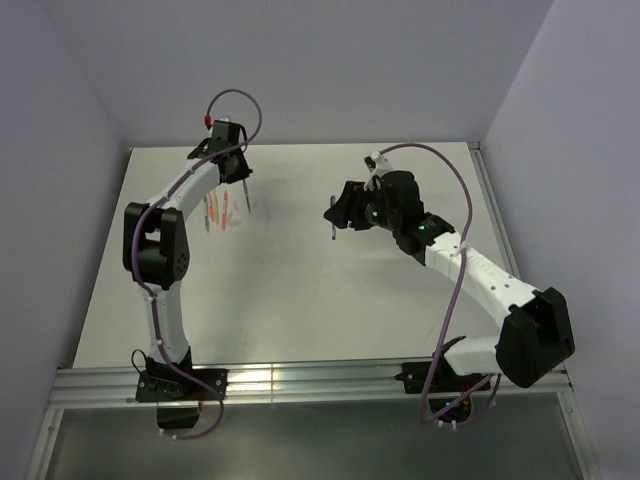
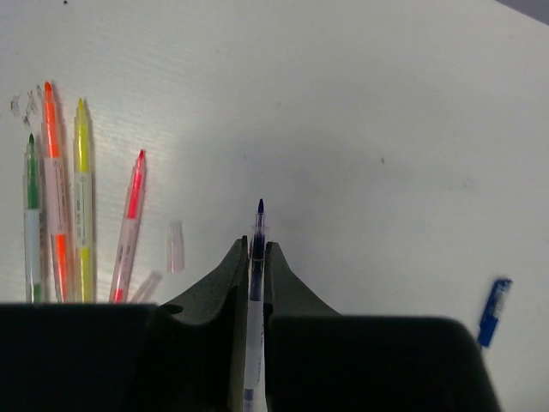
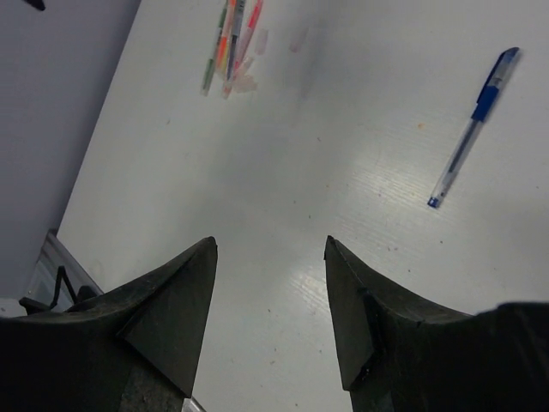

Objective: Insert the pens into the pen caps
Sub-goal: Pick up the pen from the center of the board.

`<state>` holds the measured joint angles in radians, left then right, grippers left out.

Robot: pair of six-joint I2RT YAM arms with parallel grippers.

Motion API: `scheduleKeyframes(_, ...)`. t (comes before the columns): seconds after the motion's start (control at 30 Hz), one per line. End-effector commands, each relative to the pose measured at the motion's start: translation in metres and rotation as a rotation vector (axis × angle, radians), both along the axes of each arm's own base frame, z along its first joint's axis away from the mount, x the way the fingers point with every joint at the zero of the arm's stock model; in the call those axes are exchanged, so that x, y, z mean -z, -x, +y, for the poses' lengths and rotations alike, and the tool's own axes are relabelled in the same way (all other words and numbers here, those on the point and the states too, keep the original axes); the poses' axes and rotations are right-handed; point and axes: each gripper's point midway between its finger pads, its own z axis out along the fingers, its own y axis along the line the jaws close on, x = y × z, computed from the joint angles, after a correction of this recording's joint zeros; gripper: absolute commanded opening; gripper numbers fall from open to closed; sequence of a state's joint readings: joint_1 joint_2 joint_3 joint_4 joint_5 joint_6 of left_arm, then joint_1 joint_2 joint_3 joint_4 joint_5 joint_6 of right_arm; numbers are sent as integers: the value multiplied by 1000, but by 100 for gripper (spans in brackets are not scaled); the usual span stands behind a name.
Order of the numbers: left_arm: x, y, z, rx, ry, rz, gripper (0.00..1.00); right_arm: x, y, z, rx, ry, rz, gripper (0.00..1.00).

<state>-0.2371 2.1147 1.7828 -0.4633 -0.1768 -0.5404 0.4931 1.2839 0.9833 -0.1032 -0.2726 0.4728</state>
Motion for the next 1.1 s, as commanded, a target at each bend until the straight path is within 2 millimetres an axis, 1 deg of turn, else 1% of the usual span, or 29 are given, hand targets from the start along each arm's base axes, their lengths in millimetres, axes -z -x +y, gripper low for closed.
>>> scheduleKeyframes(0.0,-50,15,-23,45,109,-90,0,-43,-16,26,-64,-125,-129,61)
scheduleKeyframes(0.03,-45,24,-29,55,123,-75,0,-36,-20,32,-74,-127,-116,62)
scheduleKeyframes(0.07,-59,29,-32,62,141,-102,0,-35,-22,36,-83,-133,-117,62)
scheduleKeyframes(0.1,-63,34,-38,77,160,-102,0,-40,-24,43,-95,-151,-140,62)
scheduleKeyframes(0.13,-60,42,-43,84,170,-92,0,-31,-30,48,-99,-145,-126,62)
scheduleKeyframes(0.17,-73,48,-45,90,183,-115,0,-30,-31,52,-106,-153,-124,62)
scheduleKeyframes(0.2,-78,51,-49,98,196,-128,0,-33,-34,59,-117,-178,-134,62)
scheduleKeyframes(0.23,-76,58,-55,108,209,-121,0,-32,-34,64,-126,-190,-132,62)
scheduleKeyframes(0.27,-88,64,-58,115,221,-141,0,-25,-38,70,-130,-203,-107,62)
scheduleKeyframes(0.3,-92,68,-66,128,236,-149,0,-27,-39,76,-143,-221,-117,62)
scheduleKeyframes(0.33,-92,73,-70,135,242,-147,0,-26,-41,79,-142,-230,-114,62)
scheduleKeyframes(0.37,-100,77,-74,140,251,-160,0,-20,-44,83,-141,-239,-97,62)
scheduleKeyframes(0.4,-103,79,-78,146,256,-164,0,-22,-46,87,-143,-251,-108,62)
scheduleKeyframes(0.43,-106,84,-86,160,264,-167,0,-20,-49,89,-134,-256,-105,62)
scheduleKeyframes(0.47,-110,87,-91,167,269,-175,0,-23,-50,93,-137,-267,-103,62)
scheduleKeyframes(0.5,-114,92,-100,184,275,-179,0,-18,-54,96,-135,-265,-93,62)
scheduleKeyframes(0.57,-117,96,-109,200,283,-178,0,-19,-57,101,-130,-267,-96,62)
scheduleKeyframes(0.7,-120,105,-130,232,305,-179,0,-14,-63,107,-112,-266,-78,62)
scheduleKeyframes(0.73,-122,105,-132,235,308,-181,0,-10,-64,109,-111,-266,-68,61)
scheduleKeyframes(0.87,-122,107,-141,246,310,-179,0,-6,-67,109,-96,-264,-56,61)
scheduleKeyframes(1.07,-129,107,-145,251,318,-194,0,2,-67,110,-89,-262,-32,59)
